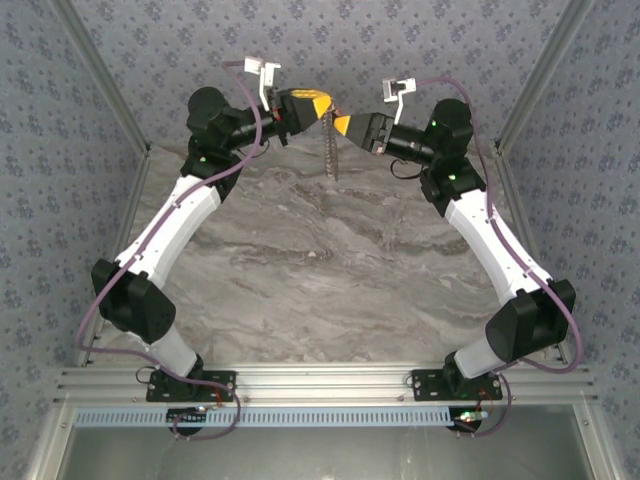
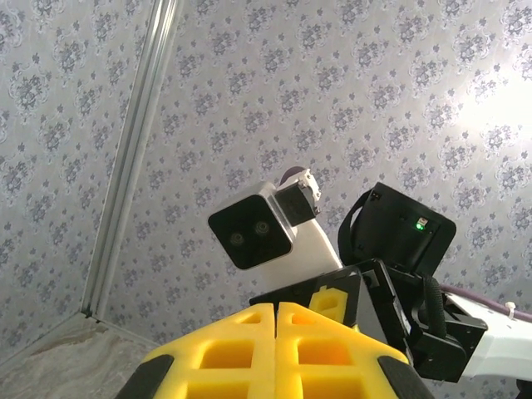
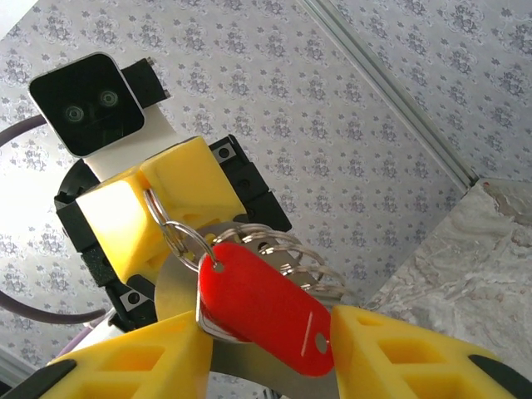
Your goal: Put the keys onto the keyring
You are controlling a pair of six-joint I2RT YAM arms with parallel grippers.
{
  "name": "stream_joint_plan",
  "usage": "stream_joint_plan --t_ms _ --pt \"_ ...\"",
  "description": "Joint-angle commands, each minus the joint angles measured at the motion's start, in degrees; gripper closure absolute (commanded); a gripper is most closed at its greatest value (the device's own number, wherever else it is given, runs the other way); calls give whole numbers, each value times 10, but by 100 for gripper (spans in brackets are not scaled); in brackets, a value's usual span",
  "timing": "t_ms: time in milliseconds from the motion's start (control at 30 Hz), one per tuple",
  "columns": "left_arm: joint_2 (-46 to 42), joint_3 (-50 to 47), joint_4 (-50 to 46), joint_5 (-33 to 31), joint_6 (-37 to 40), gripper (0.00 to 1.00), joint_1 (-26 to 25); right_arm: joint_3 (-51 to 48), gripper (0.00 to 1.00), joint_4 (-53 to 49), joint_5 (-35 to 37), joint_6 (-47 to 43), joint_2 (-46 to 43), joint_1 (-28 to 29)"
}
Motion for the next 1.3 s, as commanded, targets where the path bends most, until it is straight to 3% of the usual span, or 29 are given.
stream_joint_plan --t_ms 0,300,600,1267 --pt "0 12 40 11 -16 100 2 17 61 2 -2 -10 -8 4" --pt "-3 7 41 13 -16 100 2 15 83 -14 0 -22 -16 9" --pt "-1 15 40 14 -15 100 6 20 99 -51 3 -47 -23 11" --pt "8 24 44 15 -20 100 8 30 100 -161 -6 -129 -25 45"
